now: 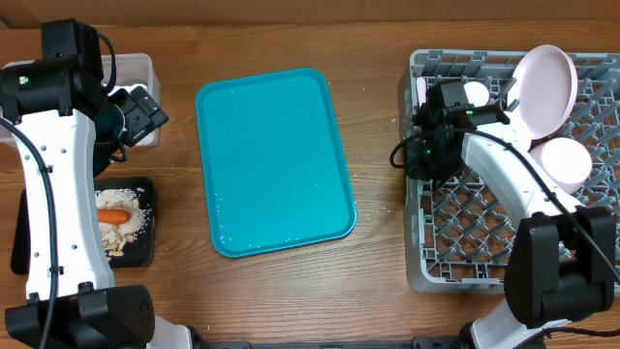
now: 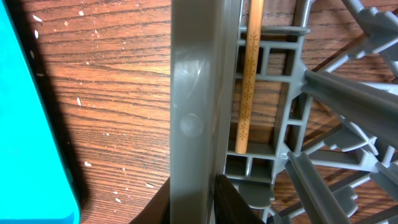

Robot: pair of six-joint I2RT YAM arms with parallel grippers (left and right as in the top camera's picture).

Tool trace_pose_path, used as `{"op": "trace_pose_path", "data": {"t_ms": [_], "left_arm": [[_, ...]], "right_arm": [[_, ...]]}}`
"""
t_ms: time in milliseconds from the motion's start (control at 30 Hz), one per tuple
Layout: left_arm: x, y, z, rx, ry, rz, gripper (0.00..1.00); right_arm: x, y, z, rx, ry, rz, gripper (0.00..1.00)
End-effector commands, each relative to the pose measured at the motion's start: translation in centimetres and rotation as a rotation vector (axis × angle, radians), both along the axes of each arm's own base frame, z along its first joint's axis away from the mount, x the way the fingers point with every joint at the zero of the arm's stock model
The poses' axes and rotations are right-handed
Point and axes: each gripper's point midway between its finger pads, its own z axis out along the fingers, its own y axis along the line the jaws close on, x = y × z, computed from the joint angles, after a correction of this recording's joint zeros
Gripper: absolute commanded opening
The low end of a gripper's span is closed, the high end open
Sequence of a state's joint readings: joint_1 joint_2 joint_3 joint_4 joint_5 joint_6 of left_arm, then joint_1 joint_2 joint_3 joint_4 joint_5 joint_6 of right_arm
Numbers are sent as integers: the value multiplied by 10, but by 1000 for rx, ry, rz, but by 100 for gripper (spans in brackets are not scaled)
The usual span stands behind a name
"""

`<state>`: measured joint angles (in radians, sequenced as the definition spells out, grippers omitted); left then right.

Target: Sort waste into correct bins and load items into the dishwasher rack

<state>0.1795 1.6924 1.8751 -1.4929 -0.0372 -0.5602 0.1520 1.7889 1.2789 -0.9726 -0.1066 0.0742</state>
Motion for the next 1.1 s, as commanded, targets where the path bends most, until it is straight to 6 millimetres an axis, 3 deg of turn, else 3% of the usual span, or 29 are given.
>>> {"op": "trace_pose_path", "data": {"t_ms": [0, 133, 333, 400, 433, 567, 667, 800, 967, 1067], "left_arm": [[1, 1, 3, -6, -14, 19, 100], [1, 1, 3, -6, -14, 19, 100], [1, 1, 3, -6, -14, 19, 100], [1, 1, 3, -6, -14, 19, 100], [1, 1, 3, -6, -14, 19, 100], [1, 1, 3, -6, -14, 19, 100], [1, 1, 3, -6, -14, 19, 100], [1, 1, 3, -6, -14, 19, 100], [1, 1, 3, -6, -14, 19, 100], [1, 1, 3, -6, -14, 19, 100]], "right_arm": [[1, -14, -5, -43, -3, 16, 18], [-2, -14, 2, -42, 22, 2, 18], [2, -14, 33, -36, -19, -1, 17], [2, -13, 38, -31, -33, -11, 29], [2, -13, 41, -30, -37, -14, 45], [2, -13, 41, -24, -34, -35, 68], [2, -10, 45, -8, -35, -38, 70], [3, -2, 68, 47, -49, -53, 71], [8, 33, 119, 247, -125, -1, 71], [8, 52, 129, 296, -152, 45, 71]]}}
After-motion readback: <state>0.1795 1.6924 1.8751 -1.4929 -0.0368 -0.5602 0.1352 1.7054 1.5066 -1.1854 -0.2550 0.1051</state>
